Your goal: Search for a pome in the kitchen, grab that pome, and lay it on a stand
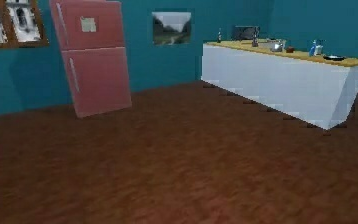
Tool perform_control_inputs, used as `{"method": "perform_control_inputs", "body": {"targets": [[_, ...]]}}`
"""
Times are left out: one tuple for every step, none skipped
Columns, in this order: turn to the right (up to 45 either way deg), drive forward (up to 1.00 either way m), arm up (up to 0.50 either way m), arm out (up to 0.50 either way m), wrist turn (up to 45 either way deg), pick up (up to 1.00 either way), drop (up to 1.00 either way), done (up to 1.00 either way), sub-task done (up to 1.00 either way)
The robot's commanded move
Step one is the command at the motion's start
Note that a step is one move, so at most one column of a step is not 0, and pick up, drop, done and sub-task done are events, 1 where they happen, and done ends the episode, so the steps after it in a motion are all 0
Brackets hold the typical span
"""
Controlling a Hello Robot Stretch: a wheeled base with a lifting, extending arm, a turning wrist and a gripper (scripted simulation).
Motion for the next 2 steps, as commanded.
{"method": "perform_control_inputs", "body": {"targets": [[3.0,0.0,0.0,0.0,0.0,0.0,0.0,0.0,0.0],[0.0,0.2,0.0,0.0,0.0,0.0,0.0,0.0,0.0]]}}
